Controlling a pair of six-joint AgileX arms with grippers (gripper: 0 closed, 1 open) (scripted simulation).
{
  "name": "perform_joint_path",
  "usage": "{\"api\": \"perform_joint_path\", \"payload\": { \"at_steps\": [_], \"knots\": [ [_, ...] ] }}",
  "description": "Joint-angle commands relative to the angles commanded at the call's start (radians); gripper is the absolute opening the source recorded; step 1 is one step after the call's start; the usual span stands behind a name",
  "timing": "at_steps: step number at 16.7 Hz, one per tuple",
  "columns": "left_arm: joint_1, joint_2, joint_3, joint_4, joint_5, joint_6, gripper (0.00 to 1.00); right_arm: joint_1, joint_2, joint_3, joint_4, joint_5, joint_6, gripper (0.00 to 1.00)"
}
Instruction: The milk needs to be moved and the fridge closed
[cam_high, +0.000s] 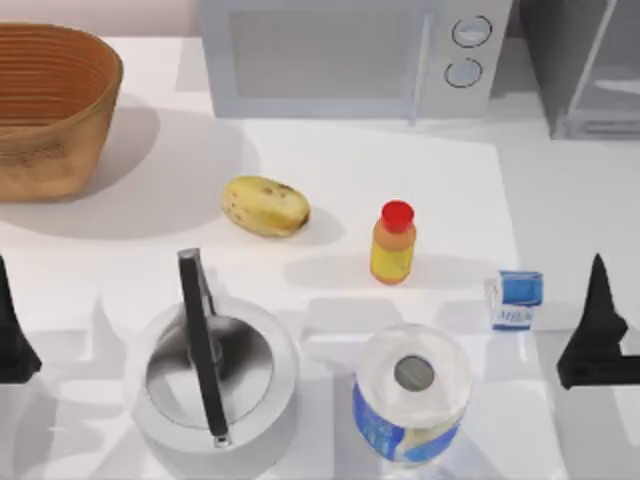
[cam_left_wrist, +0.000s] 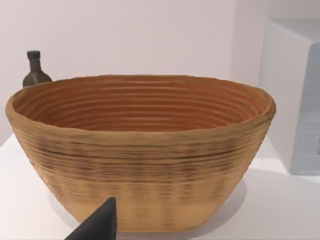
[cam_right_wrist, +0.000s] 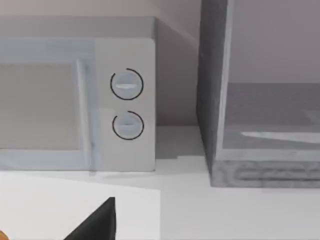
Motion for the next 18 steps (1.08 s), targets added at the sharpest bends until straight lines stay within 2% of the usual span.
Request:
{"api": "perform_joint_path", "payload": {
  "at_steps": [6,9,13,18],
  "knots": [
    [0.000,0.000,0.000,0.000,0.000,0.000,1.00,0.014,0.013,0.000,0.009,0.014,0.003,1.00],
    [0.000,0.000,0.000,0.000,0.000,0.000,1.00,0.006,0.067,0.060,-0.056,-0.017,0.044,1.00],
    [0.000,0.000,0.000,0.000,0.000,0.000,1.00,-0.040,0.228,0.227,-0.256,-0.109,0.162,1.00],
    [0.000,0.000,0.000,0.000,0.000,0.000,1.00,-0.143,0.477,0.473,-0.658,-0.282,0.346,1.00]
  ]
}}
